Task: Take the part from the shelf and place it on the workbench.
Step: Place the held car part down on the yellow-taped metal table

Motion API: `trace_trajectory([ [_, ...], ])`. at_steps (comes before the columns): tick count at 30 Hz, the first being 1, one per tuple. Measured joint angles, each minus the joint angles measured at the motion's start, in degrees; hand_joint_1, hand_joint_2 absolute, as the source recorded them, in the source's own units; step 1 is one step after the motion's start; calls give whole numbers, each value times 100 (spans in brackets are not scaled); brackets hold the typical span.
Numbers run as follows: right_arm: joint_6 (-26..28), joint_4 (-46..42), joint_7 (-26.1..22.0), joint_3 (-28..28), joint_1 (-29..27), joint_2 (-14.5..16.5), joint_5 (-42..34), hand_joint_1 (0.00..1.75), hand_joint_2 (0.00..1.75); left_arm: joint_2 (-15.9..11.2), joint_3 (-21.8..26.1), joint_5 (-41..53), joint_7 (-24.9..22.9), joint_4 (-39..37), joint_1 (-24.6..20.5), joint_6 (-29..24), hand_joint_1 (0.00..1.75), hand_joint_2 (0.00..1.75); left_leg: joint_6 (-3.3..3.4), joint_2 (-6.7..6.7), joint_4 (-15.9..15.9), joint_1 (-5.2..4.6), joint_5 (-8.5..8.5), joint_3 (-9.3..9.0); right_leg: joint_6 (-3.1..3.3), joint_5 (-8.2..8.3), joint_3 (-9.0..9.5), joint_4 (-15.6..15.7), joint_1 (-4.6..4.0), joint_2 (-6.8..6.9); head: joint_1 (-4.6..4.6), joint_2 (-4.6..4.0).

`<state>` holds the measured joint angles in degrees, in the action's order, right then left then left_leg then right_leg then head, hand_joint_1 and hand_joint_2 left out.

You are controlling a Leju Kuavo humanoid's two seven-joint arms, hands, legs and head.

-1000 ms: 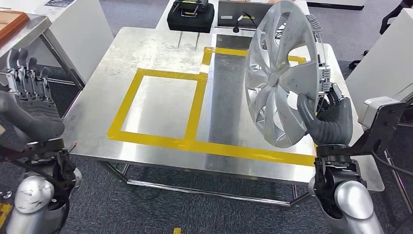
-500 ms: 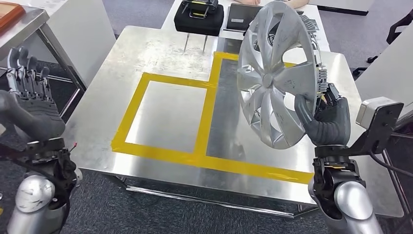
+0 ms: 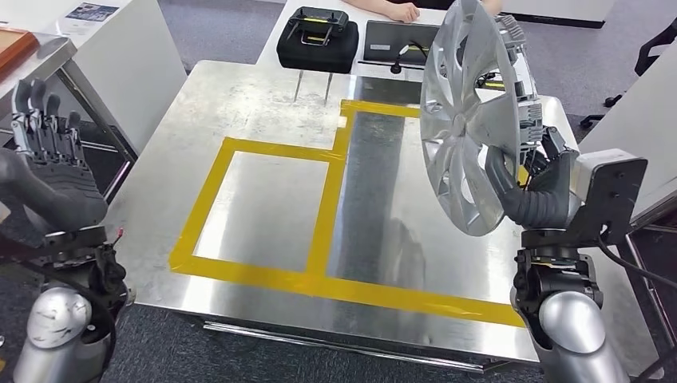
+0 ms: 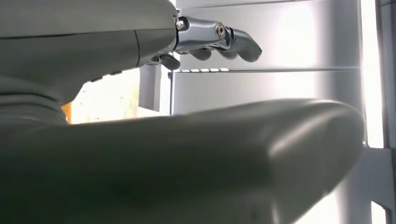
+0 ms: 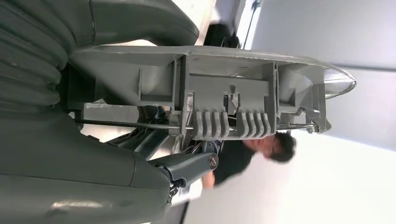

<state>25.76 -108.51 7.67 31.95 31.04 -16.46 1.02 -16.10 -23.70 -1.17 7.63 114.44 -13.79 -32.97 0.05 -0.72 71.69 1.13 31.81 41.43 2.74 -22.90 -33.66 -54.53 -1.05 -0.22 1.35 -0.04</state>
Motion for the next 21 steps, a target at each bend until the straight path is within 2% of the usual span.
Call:
trace_trajectory([
  [1, 4, 39, 117, 12, 41, 4, 286, 175, 175, 2, -3, -5, -2, -9, -2, 21, 0, 0, -25, 7, 119, 20, -22, 135, -21, -29, 1, -26, 13, -4, -16, 0],
  [2, -2, 93, 230, 26, 93, 8, 575, 175, 175, 3, -7, -12, -2, -20, -14, 50, 0, 0, -54, 17, 35, 43, -156, 170, -55, -69, 1, -70, 36, -9, -29, 0],
  [4, -34, 229, 417, 65, 223, 24, 1065, 175, 175, 11, -21, -28, -2, -44, -56, 113, 0, 0, -136, 38, -592, 96, -601, -28, -149, -186, -4, -214, 91, -17, -55, 0],
  [5, -49, 302, 482, 83, 292, 34, 1267, 175, 175, 20, -32, -37, -3, -63, -87, 143, 0, 0, -173, 41, -913, 108, -706, -133, -206, -248, -22, -306, 110, -22, -82, 0],
  [7, -84, 445, 596, 115, 420, 54, 1641, 175, 175, 44, -52, -57, -7, -97, -132, 187, 0, 0, -135, 33, -1153, 103, -732, -246, -295, -335, -99, -448, 113, -29, -110, 0],
  [8, -102, 516, 649, 134, 475, 62, 1847, 175, 175, 61, -63, -68, -10, -115, -148, 209, 0, 0, -81, 28, -1139, 90, -706, -237, -323, -352, -133, -491, 110, -32, -112, 0],
  [9, -129, 594, 702, 159, 524, 70, 2063, 175, 175, 77, -74, -77, -10, -129, -165, 229, 0, 0, -23, 21, -1104, 94, -748, -244, -347, -371, -162, -519, 111, -33, -93, 0],
  [11, -178, 750, 786, 220, 597, 88, 2463, 175, 175, 117, -97, -88, -3, -159, -210, 268, 0, 0, 23, 2, -1088, 107, -763, -237, -400, -464, -249, -655, 126, -24, -50, 0],
  [13, -228, 909, 838, 282, 667, 111, 2772, 175, 175, 155, -110, -91, 7, -183, -260, 298, 0, 0, 51, -14, -1091, 114, -755, -248, -449, -694, -527, -1164, 137, -13, 9, 0],
  [15, -302, 1079, 881, 343, 721, 144, 3129, 175, 175, 188, -125, -97, 13, -214, -295, 333, 0, 0, 73, -23, -1091, 108, -742, -250, -466, -906, -927, -1890, 141, -10, 62, 0],
  [16, -364, 1173, 908, 378, 739, 163, 3377, 175, 175, 206, -133, -105, 15, -233, -305, 356, 0, 0, 80, -28, -1091, 103, -735, -254, -459, -908, -1066, -2089, 140, -10, 85, 0],
  [17, -439, 1277, 939, 418, 758, 187, 3670, 175, 175, 227, -139, -114, 19, -254, -318, 383, 0, 0, 86, -35, -1091, 95, -728, -260, -439, -799, -1106, -2068, 137, -10, 105, 0],
  [18, -522, 1387, 964, 459, 780, 213, 3974, 175, 175, 250, -144, -121, 24, -273, -338, 407, 0, 0, 88, -43, -1092, 88, -723, -271, -409, -611, -1042, -1841, 132, -11, 127, 0],
  [19, -610, 1505, 980, 499, 807, 243, 4278, 175, 175, 275, -151, -129, 29, -291, -369, 427, 0, 0, 87, -51, -1098, 82, -719, -283, -363, -387, -890, -1442, 119, -11, 148, 0],
  [20, -687, 1623, 988, 540, 831, 277, 4563, 175, 175, 300, -160, -133, 36, -304, -403, 444, 0, 0, 82, -57, -1114, 77, -720, -293, -313, -231, -714, -1063, 103, -9, 156, 0],
  [21, -747, 1735, 988, 584, 854, 313, 4808, 175, 175, 320, -168, -137, 39, -315, -432, 458, 0, 0, 64, -59, -1135, 78, -730, -296, -267, -143, -563, -764, 78, -7, 161, 0],
])
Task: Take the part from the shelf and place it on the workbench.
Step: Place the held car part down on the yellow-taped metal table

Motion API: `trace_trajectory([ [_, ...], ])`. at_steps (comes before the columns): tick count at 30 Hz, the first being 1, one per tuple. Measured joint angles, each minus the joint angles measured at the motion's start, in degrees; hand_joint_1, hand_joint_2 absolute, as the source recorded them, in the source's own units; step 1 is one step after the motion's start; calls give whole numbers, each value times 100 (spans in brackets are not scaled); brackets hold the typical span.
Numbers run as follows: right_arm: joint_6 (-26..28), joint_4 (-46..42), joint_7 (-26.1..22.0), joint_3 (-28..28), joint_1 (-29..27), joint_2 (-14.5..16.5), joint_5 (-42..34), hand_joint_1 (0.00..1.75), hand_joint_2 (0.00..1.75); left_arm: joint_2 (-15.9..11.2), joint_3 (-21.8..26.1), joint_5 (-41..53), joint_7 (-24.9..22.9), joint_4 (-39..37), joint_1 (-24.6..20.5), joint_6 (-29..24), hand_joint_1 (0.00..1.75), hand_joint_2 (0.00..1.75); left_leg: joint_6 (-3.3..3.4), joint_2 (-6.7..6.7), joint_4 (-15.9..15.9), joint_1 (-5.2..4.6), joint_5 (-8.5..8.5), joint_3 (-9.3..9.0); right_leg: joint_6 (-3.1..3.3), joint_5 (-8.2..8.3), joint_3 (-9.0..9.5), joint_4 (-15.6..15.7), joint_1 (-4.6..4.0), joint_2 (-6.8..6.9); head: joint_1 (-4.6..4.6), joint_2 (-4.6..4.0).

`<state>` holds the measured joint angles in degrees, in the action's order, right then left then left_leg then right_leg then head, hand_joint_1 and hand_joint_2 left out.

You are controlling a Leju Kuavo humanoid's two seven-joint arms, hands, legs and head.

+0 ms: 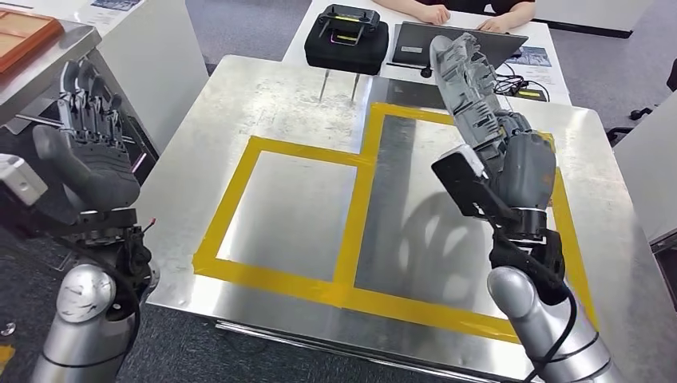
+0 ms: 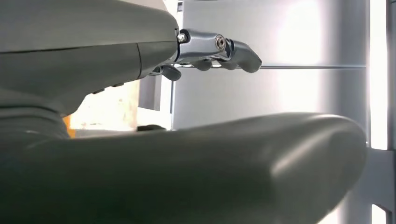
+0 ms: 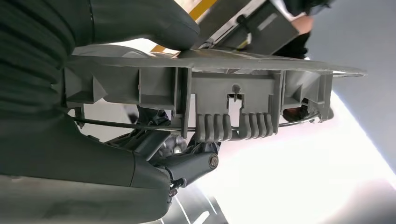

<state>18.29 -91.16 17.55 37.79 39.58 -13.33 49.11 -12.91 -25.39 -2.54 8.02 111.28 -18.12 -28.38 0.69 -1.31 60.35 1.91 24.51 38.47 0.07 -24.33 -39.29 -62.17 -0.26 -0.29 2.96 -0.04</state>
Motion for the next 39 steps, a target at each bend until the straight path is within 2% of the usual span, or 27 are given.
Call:
trace_trajectory([
  [1, -42, 116, -3, 48, 18, 37, 208, 175, 175, 17, -8, -4, 1, -13, -20, 12, 0, 0, -24, 0, -21, 5, -15, 3, 34, 27, 103, 190, -24, 1, 5, 0],
  [3, -71, 306, -9, 129, 32, 96, 424, 175, 175, 44, -20, -9, 0, -41, -37, 27, 0, 0, -88, 5, -65, 20, -52, 2, 61, 19, 167, 286, -60, -1, 10, 0],
  [5, -101, 472, -7, 187, 29, 148, 519, 175, 175, 61, -33, -9, 6, -66, -54, 31, 0, 0, -134, 29, -13, 17, -15, 57, 74, 63, 228, 398, -30, 13, 4, 0],
  [7, -209, 645, 6, 247, 28, 201, 684, 175, 175, 64, -45, -14, 19, -81, -69, 38, 0, 0, -152, 62, 412, -6, 206, 277, 99, 110, 290, 496, -2, 31, -50, 0],
  [9, -346, 831, 16, 319, 21, 241, 863, 175, 175, 64, -56, -26, 28, -99, -65, 49, 0, 0, -159, 74, 1129, -19, 495, 613, 121, 112, 289, 482, -21, 32, -129, 0],
  [10, -394, 921, 16, 354, 11, 257, 915, 175, 175, 64, -61, -33, 31, -110, -60, 53, 0, 0, -162, 76, 1376, -20, 551, 737, 125, 107, 283, 467, -29, 31, -162, 0],
  [11, -425, 1010, 16, 382, 3, 269, 940, 175, 175, 64, -63, -40, 32, -120, -57, 56, 0, 0, -162, 78, 1428, -20, 514, 767, 126, 100, 279, 450, -36, 28, -188, 0],
  [12, -442, 1086, 16, 403, -2, 279, 948, 175, 175, 64, -64, -45, 34, -128, -58, 57, 0, 0, -158, 81, 1258, -20, 390, 680, 123, 92, 277, 433, -41, 24, -210, 0],
  [14, -455, 1200, 18, 434, -6, 300, 951, 175, 175, 64, -64, -48, 39, -136, -64, 58, 0, 0, -137, 88, 534, -21, 113, 282, 94, 65, 268, 383, -48, 12, -248, 0],
  [16, -457, 1275, 18, 462, 6, 315, 954, 175, 175, 68, -67, -48, 44, -139, -69, 59, 0, 0, -92, 86, 48, -36, 25, -22, 40, 40, 232, 320, -62, -2, -257, 0],
  [19, -481, 1369, 19, 499, 28, 324, 971, 175, 175, 74, -71, -49, 55, -148, -71, 61, 0, 0, -10, 81, -34, -49, 3, -85, -42, 42, 188, 292, -56, -11, -239, 0],
  [21, -590, 1424, 31, 516, 38, 326, 1018, 175, 175, 90, -73, -54, 75, -149, -72, 72, 0, 0, 37, 86, -58, -18, -23, -96, -106, -74, 91, 141, -44, -8, -210, 0],
  [22, -681, 1453, 39, 527, 45, 326, 1048, 175, 175, 100, -73, -57, 86, -150, -73, 80, 0, 0, 53, 91, -66, -3, -31, -98, -145, -211, -29, -95, -27, -6, -179, 0],
  [24, -908, 1542, 51, 571, 53, 329, 1092, 175, 175, 115, -73, -65, 101, -158, -69, 103, 0, 0, 66, 93, -68, -1, -36, -85, -215, -544, -366, -838, 22, -3, -115, 0],
  [25, -1029, 1598, 56, 602, 45, 330, 1101, 175, 175, 119, -73, -69, 103, -165, -66, 112, 0, 0, 68, 93, -68, -1, -37, -78, -238, -643, -508, -1158, 45, -2, -98, 0],
  [26, -1148, 1658, 60, 636, 33, 330, 1101, 175, 175, 121, -73, -73, 105, -172, -62, 119, 0, 0, 67, 91, -68, -1, -37, -75, -249, -649, -563, -1296, 60, -2, -82, 0],
  [27, -1257, 1716, 64, 669, 22, 331, 1084, 175, 175, 125, -73, -75, 109, -176, -59, 123, 0, 0, 66, 86, -67, -1, -38, -75, -247, -556, -508, -1204, 70, -1, -61, 0],
  [29, -1423, 1819, 54, 729, 12, 333, 1012, 175, 175, 139, -72, -78, 122, -180, -60, 130, 0, 0, 58, 78, -68, 0, -43, -77, -204, -235, -133, -467, 69, 1, -15, 0],
  [31, -1502, 1920, 12, 791, 15, 351, 921, 175, 175, 152, -67, -83, 144, -182, -64, 132, 0, 0, 11, 79, -74, -7, -60, -63, -135, -76, 233, 176, 32, 10, 4, 0],
  [32, -1521, 1975, -16, 826, 9, 368, 886, 175, 175, 154, -66, -89, 155, -186, -64, 132, 0, 0, -24, 82, -80, -2, -72, -55, -104, -77, 305, 297, 9, 12, 2, 0],
  [34, -1552, 2078, -55, 894, -21, 400, 837, 175, 175, 161, -64, -100, 173, -193, -63, 131, 0, 0, -102, 88, -114, 11, -101, -59, -45, -66, 326, 327, -21, 10, -5, 0],
  [36, -1565, 2135, -69, 933, -51, 421, 820, 175, 175, 170, -61, -103, 184, -197, -63, 130, 0, 0, -157, 90, -144, 13, -105, -68, 11, -21, 369, 414, -15, 17, -4, 0],
  [37, -1568, 2162, -71, 947, -53, 437, 817, 175, 175, 173, -57, -103, 187, -199, -65, 129, 0, 0, -171, 94, -70, 8, -44, -27, 39, 11, 406, 479, -2, 23, -14, 0],
  [38, -1573, 2197, -74, 965, -50, 455, 813, 175, 175, 173, -54, -103, 189, -203, -68, 128, 0, 0, -175, 98, 119, 5, 70, 67, 62, 36, 434, 525, 10, 29, -41, 0],
  [39, -1583, 2242, -78, 991, -51, 479, 805, 167, 175, 173, -50, -105, 190, -209, -66, 128, 0, 0, -176, 102, 422, 1, 227, 216, 86, 56, 459, 564, 18, 33, -80, 0],
])
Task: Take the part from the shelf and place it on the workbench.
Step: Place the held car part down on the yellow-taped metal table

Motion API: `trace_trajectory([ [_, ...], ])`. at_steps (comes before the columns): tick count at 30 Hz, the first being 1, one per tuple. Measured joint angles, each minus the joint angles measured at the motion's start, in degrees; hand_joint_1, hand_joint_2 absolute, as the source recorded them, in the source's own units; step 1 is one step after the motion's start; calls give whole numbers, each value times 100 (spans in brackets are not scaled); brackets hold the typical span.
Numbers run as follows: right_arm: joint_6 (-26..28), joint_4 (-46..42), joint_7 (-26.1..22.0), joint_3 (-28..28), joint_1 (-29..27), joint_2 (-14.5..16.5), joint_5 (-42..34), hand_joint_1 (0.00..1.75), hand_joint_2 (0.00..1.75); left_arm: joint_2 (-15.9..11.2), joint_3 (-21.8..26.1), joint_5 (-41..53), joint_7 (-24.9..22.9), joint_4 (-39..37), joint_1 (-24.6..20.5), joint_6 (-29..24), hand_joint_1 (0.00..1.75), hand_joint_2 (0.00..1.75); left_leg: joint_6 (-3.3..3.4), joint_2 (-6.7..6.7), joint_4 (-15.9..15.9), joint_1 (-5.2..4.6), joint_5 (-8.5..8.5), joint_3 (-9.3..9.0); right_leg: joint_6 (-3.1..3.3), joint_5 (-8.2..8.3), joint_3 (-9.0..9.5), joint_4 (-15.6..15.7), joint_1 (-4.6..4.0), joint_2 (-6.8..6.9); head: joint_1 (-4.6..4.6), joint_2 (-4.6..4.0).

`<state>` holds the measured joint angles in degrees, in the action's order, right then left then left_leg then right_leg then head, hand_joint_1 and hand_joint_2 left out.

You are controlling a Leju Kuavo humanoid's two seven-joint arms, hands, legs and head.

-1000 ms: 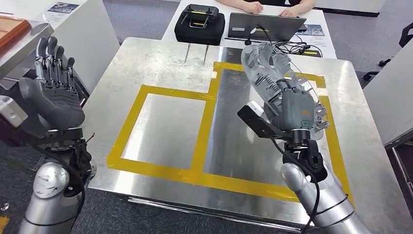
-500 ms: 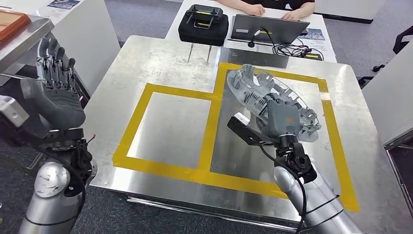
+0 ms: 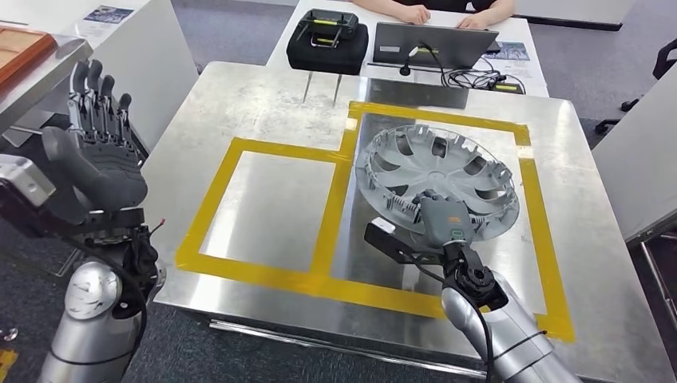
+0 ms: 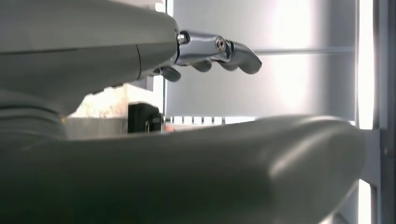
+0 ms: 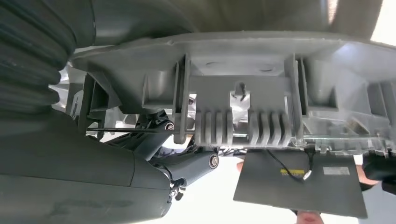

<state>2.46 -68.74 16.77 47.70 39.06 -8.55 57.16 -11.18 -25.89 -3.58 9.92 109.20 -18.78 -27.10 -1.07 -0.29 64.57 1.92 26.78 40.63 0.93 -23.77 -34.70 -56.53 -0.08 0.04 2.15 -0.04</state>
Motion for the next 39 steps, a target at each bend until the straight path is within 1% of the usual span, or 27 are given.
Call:
trace_trajectory([
  [2, -45, 91, -12, 61, -23, 31, -33, 82, 175, 0, -1, -5, -3, -18, 13, -7, 0, 0, -7, 3, 703, -7, 282, 327, 27, 2, -5, -2, -23, -3, -88, 0],
  [3, -80, 134, -18, 91, -51, 46, -66, 38, 175, 1, -1, -8, -4, -29, 23, -14, 0, 0, -8, 4, 875, -8, 309, 407, 32, -3, -10, -11, -39, -4, -118, 0],
  [4, -118, 175, -21, 117, -77, 56, -100, 2, 131, 1, -1, -10, -4, -40, 27, -22, 0, 0, -6, 4, 838, -10, 244, 381, 34, -9, -14, -26, -52, -6, -139, 0],
  [5, -164, 224, -24, 143, -94, 71, -142, 0, 87, 1, 0, -12, -3, -48, 27, -27, 0, 0, 2, 5, 579, -12, 95, 236, 31, -21, -19, -52, -60, -10, -156, 0],
  [7, -270, 333, -2, 191, -101, 102, -240, 0, 0, 1, 0, -14, 2, -57, 20, -36, 0, 0, 34, 4, -153, -23, -131, -197, -1, -63, -47, -130, -78, -22, -184, 0],
  [8, -336, 395, 18, 214, -100, 118, -311, 0, 0, 2, -1, -14, 6, -58, 15, -40, 0, 0, 59, 0, -397, -31, -173, -348, -25, -82, -71, -171, -85, -29, -189, 0],
  [9, -400, 452, 45, 231, -98, 130, -394, 0, 0, 2, 1, -14, 7, -61, 13, -45, 0, 0, 84, -5, -507, -43, -161, -420, -54, -89, -94, -200, -89, -32, -185, 0],
  [11, -520, 552, 119, 253, -82, 151, -584, 0, 0, 3, 1, -13, 5, -66, 14, -53, 0, 0, 136, -14, -522, -56, -175, -429, -102, -82, -117, -218, -81, -37, -170, 0],
  [13, -666, 627, 231, 267, -39, 162, -783, 0, 0, 3, 1, -8, -2, -67, 15, -61, 0, 0, 180, -8, -551, -35, -196, -453, -167, -151, -179, -311, -69, -38, -152, 0],
  [15, -806, 687, 327, 281, -7, 162, -950, 0, 0, 3, 1, -3, -7, -67, 17, -67, 0, 0, 215, 0, -572, -12, -206, -471, -249, -410, -420, -797, -36, -35, -96, 0],
  [17, -873, 742, 369, 301, -9, 162, -1032, 0, 0, 3, 1, 1, -11, -68, 33, -68, 0, 0, 228, 2, -571, -10, -206, -463, -310, -695, -773, -1535, 12, -32, -37, 0],
  [18, -888, 767, 377, 313, -13, 162, -1048, 0, 0, 3, 1, 2, -13, -69, 46, -68, 0, 0, 228, 2, -571, -10, -206, -461, -326, -733, -885, -1758, 30, -31, -17, 0],
  [19, -895, 789, 381, 325, -11, 162, -1053, 0, 0, 3, 1, 2, -14, -69, 59, -68, 0, 0, 227, 2, -570, -10, -205, -461, -333, -673, -904, -1781, 44, -31, 1, 0],
  [20, -900, 805, 382, 334, -3, 162, -1056, 0, 0, 3, 1, 2, -15, -70, 68, -68, 0, 0, 225, 0, -570, -10, -204, -465, -330, -521, -819, -1589, 54, -31, 18, 0],
  [22, -901, 833, 386, 349, 29, 162, -1063, 0, 0, 3, 1, 3, -14, -69, 74, -68, 0, 0, 215, -4, -572, -12, -203, -475, -295, -170, -458, -840, 58, -30, 53, 0],
  [23, -902, 847, 387, 357, 50, 163, -1069, 0, 0, 3, 2, 4, -14, -69, 72, -68, 0, 0, 196, -5, -574, -18, -206, -470, -265, -84, -281, -508, 44, -30, 65, 0],
  [24, -904, 861, 390, 367, 69, 165, -1086, 0, 0, 3, 2, 4, -14, -69, 73, -68, 0, 0, 168, -4, -578, -20, -214, -458, -235, -59, -169, -305, 28, -29, 74, 0],
  [27, -924, 881, 414, 396, 110, 175, -1229, 0, 0, 4, 3, 7, -21, -70, 79, -73, 0, 0, 59, 5, -594, -13, -236, -430, -145, -71, -83, -164, -1, -29, 53, 0],
  [29, -951, 883, 458, 404, 137, 191, -1448, 0, 0, -3, 8, 16, -31, -70, 81, -77, 0, 0, 16, 10, -417, -14, -120, -337, -80, -32, -23, -79, 15, -22, 9, 0],
  [30, -960, 884, 482, 407, 151, 197, -1593, 0, 0, -11, 13, 23, -38, -70, 83, -78, 0, 0, 11, 11, -177, -17, 8, -215, -54, -18, 2, -48, 24, -15, -25, 0],
  [32, -958, 858, 518, 409, 177, 198, -1955, 0, 0, -22, 22, 35, -63, -70, 111, -82, 0, 0, 7, 12, 545, -22, 319, 125, -18, -17, 2, -53, 10, -8, -93, 0],
  [33, -950, 825, 523, 409, 189, 195, -2173, 0, 0, -26, 31, 38, -74, -70, 135, -84, 0, 0, 4, 12, 843, -23, 409, 268, -11, -19, -4, -66, 4, -9, -118, 0],
  [34, -931, 777, 516, 408, 201, 190, -2405, 0, 0, -28, 41, 40, -84, -70, 159, -84, 0, 0, 2, 13, 978, -22, 410, 333, -7, -23, -12, -82, 0, -15, -138, 0],
  [35, -875, 703, 486, 404, 210, 179, -2683, 0, 0, -31, 54, 41, -87, -70, 175, -85, 0, 0, 1, 14, 878, -19, 306, 276, -11, -31, -19, -106, -1, -24, -160, 0],
  [37, -607, 490, 324, 369, 222, 144, -3244, 0, 0, -40, 80, 44, -79, -69, 184, -95, 0, 0, 4, 17, 205, -9, 6, -83, -47, -63, -43, -182, 0, -48, -202, 0],
  [38, -355, 322, 166, 319, 230, 110, -3598, 0, 0, -48, 92, 46, -72, -65, 188, -110, 0, 0, 18, 13, -119, -8, -80, -270, -79, -86, -76, -240, -9, -58, -222, 0],
  [39, -62, 125, -18, 239, 234, 66, -3970, 0, 0, -56, 104, 48, -62, -58, 199, -136, 0, 0, 40, 9, -315, -12, -106, -385, -113, -101, -114, -284, -17, -66, -227, 0],
])
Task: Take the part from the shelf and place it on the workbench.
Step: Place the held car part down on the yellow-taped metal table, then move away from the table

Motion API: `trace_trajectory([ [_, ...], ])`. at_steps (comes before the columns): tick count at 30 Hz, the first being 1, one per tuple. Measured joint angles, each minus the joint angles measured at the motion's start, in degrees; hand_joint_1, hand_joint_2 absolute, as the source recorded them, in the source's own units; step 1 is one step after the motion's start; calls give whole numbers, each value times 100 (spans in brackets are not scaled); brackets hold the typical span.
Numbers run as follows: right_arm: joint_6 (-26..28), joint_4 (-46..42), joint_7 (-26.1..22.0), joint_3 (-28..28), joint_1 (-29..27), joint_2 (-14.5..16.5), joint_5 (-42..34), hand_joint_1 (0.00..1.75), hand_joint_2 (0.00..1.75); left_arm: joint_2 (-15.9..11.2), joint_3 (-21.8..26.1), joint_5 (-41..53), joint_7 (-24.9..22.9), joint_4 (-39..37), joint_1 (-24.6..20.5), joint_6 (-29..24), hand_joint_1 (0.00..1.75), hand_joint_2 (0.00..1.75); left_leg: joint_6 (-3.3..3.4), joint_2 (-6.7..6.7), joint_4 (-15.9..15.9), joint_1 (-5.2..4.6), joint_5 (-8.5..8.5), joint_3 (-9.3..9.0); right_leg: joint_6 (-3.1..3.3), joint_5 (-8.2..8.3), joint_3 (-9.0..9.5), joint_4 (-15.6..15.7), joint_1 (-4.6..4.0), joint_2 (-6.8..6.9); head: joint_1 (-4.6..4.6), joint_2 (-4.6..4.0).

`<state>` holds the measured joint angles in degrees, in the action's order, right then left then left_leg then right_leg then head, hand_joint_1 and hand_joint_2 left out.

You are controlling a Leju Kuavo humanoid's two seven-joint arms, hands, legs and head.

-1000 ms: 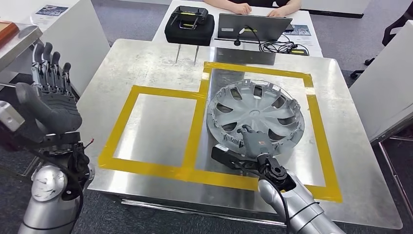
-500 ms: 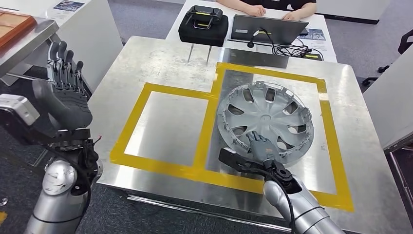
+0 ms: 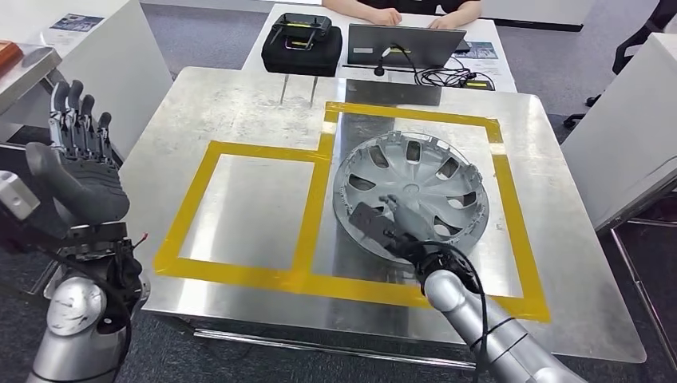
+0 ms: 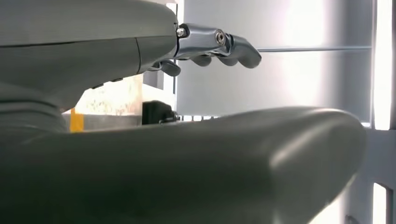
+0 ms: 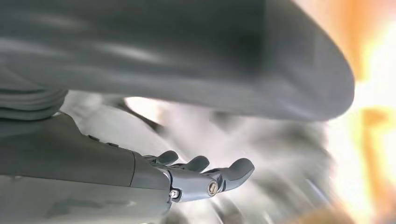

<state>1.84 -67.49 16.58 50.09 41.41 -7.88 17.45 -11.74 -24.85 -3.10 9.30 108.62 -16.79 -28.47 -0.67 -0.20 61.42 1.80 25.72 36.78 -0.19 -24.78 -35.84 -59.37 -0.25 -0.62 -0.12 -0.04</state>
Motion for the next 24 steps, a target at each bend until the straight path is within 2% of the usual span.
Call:
trace_trajectory([
  [3, 775, -712, -489, -367, -29, -189, -1172, 0, 0, -28, 30, -1, 43, 26, 72, -94, 0, 0, 94, -24, -78, -23, -2, -42, -82, -2, -73, -45, 3, -3, 26, 0],
  [5, 1057, -1184, -754, -636, -118, -337, -1941, 0, 0, -50, 37, 0, 73, 55, 112, -157, 0, 0, 146, -34, -90, -6, -19, -45, -140, -119, -153, -195, 15, 4, 62, 0],
  [6, 1159, -1419, -918, -779, -189, -405, -2362, 0, 0, -59, 39, 4, 82, 77, 124, -193, 0, 0, 168, -36, -97, 3, -26, -47, -171, -259, -261, -424, 22, 7, 98, 0],
  [8, 1293, -1884, -1261, -1085, -386, -521, -3200, 0, 0, -80, 43, 22, 90, 122, 162, -255, 0, 0, 192, -38, -97, -3, -28, -43, -211, -597, -575, -1146, 34, 10, 173, 0],
  [9, 1328, -2111, -1416, -1242, -499, -577, -3565, 0, 0, -93, 43, 36, 84, 142, 188, -281, 0, 0, 198, -38, -97, -10, -27, -42, -215, -701, -721, -1467, 36, 11, 199, 0],
  [10, 1349, -2313, -1533, -1381, -611, -631, -3839, 0, 0, -104, 42, 52, 76, 159, 211, -300, 0, 0, 201, -38, -97, -20, -25, -43, -205, -710, -794, -1621, 34, 11, 219, 0],
  [11, 1367, -2504, -1630, -1516, -713, -688, -4048, 0, 0, -111, 40, 72, 67, 179, 225, -313, 0, 0, 203, -39, -97, -33, -23, -45, -178, -616, -767, -1551, 28, 11, 245, 0],
  [12, 1386, -2673, -1699, -1632, -799, -737, -4182, 0, 0, -119, 39, 90, 56, 204, 230, -320, 0, 0, 204, -41, -99, -48, -22, -48, -130, -442, -634, -1264, 14, 10, 272, 0],
  [14, 1440, -2974, -1817, -1848, -922, -816, -4349, 0, 0, -132, 39, 121, 37, 261, 226, -331, 0, 0, 200, -40, -109, -77, -24, -53, 21, -140, -253, -465, -47, 26, 302, 0],
  [15, 1488, -3105, -1879, -1946, -969, -843, -4407, 0, 0, -141, 38, 134, 17, 284, 225, -338, 0, 0, 191, -35, -119, -76, -27, -51, 84, -70, -104, -178, -82, 43, 304, 0],
  [16, 1547, -3216, -1935, -2030, -1018, -866, -4451, 0, 0, -148, 37, 145, -5, 298, 228, -351, 0, 0, 177, -27, -128, -67, -30, -49, 128, -61, -18, -29, -112, 57, 306, 0],
  [18, 1713, -3397, -2023, -2171, -1158, -902, -4499, 0, 0, -156, 35, 167, -39, 322, 250, -379, 0, 0, 134, -8, -158, -45, -44, -57, 150, -52, 39, 36, -141, 69, 326, 0],
  [20, 1872, -3577, -2069, -2294, -1337, -922, -4504, 0, 0, -163, 34, 189, -43, 361, 279, -407, 0, 0, 91, 2, -122, -53, -8, -22, 152, 8, 109, 155, -105, 73, 332, 0],
  [21, 1927, -3662, -2083, -2345, -1406, -926, -4499, 0, 0, -170, 34, 197, -42, 380, 289, -420, 0, 0, 74, 2, 12, -60, 84, 45, 158, 41, 144, 219, -81, 76, 314, 0],
  [24, 2023, -3841, -2097, -2443, -1570, -930, -4462, 0, 0, -192, 27, 202, -43, 397, 323, -443, 0, 0, 32, 2, 951, -55, 551, 474, 174, 70, 169, 271, -62, 78, 199, 0],
])
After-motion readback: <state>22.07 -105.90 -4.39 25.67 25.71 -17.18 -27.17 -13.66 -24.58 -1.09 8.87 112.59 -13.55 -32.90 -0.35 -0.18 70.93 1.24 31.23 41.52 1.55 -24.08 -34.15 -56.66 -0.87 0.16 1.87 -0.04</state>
